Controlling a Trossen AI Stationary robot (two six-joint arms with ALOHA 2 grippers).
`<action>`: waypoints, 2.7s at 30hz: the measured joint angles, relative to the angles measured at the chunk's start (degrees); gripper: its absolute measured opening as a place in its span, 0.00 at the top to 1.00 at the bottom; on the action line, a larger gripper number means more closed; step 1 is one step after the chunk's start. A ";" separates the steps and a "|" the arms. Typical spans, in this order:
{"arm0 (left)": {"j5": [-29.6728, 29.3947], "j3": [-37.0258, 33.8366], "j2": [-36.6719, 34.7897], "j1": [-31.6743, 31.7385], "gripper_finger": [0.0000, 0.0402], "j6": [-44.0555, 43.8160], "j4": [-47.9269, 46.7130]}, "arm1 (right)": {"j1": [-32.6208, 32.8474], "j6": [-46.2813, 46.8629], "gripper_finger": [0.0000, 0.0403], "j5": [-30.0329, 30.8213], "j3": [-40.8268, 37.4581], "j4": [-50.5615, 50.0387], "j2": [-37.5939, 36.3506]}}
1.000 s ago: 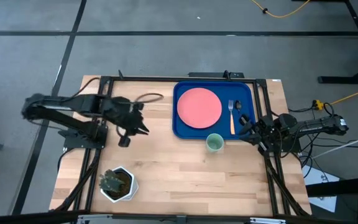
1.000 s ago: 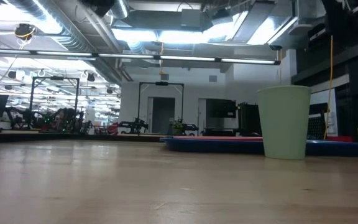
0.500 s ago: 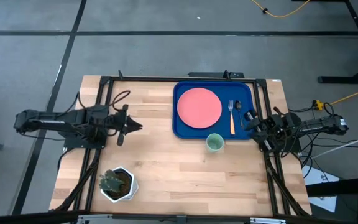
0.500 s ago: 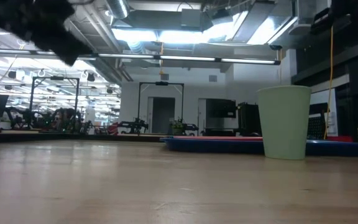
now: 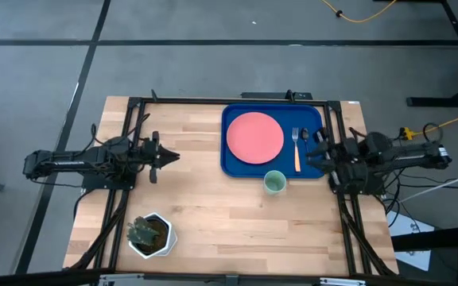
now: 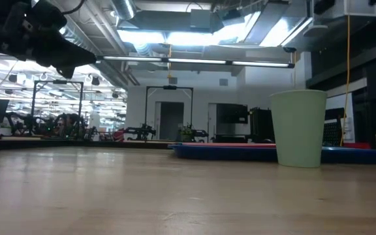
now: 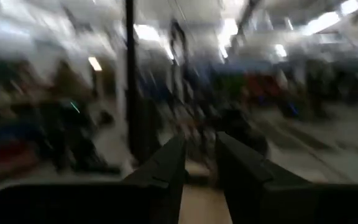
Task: Pick and place plate/cup/fork/spoon on tray
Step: Put the green cup on the dark blue tray to the top right of the pink plate
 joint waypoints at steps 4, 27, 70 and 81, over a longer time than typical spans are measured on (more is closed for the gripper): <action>-0.01 -0.06 0.00 -0.02 0.90 0.00 0.01 | -0.07 -3.91 0.76 9.53 14.91 -27.76 7.86; -0.03 -6.75 0.09 -0.07 0.90 -1.51 9.71 | -0.48 4.61 0.76 9.11 27.59 -55.81 40.14; -0.03 -6.78 0.11 -0.07 0.90 -1.20 6.62 | -0.47 9.65 0.76 12.43 27.61 -58.81 48.42; -0.01 -6.80 0.11 -0.08 0.90 -1.46 6.60 | 1.79 27.30 0.76 1.10 24.71 -67.68 43.90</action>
